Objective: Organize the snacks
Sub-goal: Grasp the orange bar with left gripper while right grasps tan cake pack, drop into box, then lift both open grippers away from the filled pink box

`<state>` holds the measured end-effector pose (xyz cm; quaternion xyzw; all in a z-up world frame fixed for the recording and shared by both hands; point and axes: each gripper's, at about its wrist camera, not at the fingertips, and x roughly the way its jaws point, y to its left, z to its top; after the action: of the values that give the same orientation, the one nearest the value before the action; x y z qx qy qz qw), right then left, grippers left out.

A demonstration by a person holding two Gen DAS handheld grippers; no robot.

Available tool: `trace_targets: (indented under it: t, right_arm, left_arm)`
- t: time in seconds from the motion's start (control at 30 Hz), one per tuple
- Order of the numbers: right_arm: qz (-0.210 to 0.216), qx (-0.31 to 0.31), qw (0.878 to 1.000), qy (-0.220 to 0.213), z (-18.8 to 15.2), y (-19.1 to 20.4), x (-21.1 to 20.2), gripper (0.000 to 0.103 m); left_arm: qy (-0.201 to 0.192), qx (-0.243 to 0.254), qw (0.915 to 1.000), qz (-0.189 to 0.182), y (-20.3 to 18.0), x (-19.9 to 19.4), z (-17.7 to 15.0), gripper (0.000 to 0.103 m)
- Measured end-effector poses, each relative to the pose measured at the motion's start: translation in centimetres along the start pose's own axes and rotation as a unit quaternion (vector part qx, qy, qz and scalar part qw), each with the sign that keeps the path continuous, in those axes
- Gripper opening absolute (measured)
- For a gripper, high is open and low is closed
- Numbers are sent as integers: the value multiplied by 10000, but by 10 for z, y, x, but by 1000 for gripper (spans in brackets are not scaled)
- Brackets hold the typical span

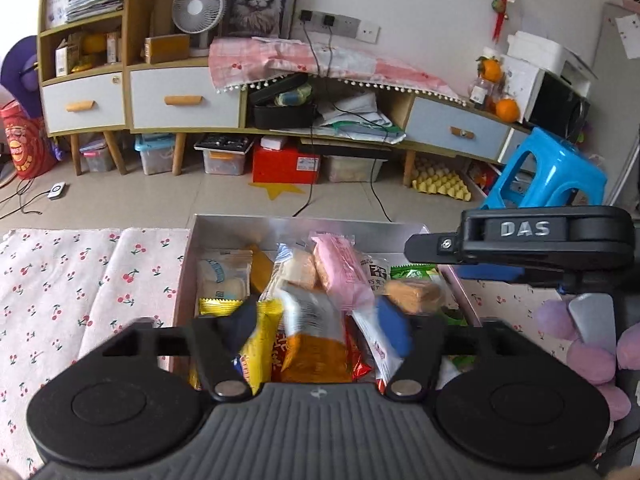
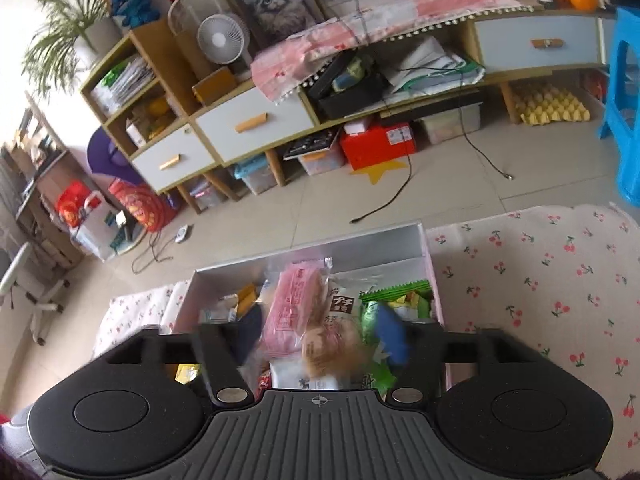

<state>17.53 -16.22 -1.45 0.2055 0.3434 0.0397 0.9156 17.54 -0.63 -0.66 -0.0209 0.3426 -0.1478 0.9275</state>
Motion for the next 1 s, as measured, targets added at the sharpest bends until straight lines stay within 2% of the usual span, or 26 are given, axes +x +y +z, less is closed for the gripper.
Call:
trace_targets:
  t: [0.03, 0.1, 0.3, 0.47, 0.6, 0.8, 1.0]
  right_arm:
    - [-26, 5, 10000, -29, -1, 0, -4, 73]
    - [-76, -71, 9999, 2, -2, 1, -11, 73]
    - [-303, -319, 9990, -12, -19, 13, -48, 86]
    - [-605, -608, 9963, -41, -41, 28, -90, 94]
    - [-840, -864, 9927, 72, -65, 39, -117, 95]
    - [-865, -1070, 9903, 188, -100, 49, -141, 96]
    - [-865, -1093, 9898, 288, -115, 48, -148, 96]
  left_arm:
    - [-12, -27, 10000, 32, 0, -4, -1, 79]
    - [2, -50, 10000, 79, -1, -11, -1, 94]
    - [307, -105, 9982, 508, -8, -37, -9, 102]
    - [524, -261, 9948, 838, -10, -68, -20, 102]
    - [658, -305, 9926, 970, -13, -92, -33, 103]
    - [673, -227, 9911, 1124, -19, -115, -51, 103]
    - [744, -222, 9902, 1165, -18, -120, -61, 103]
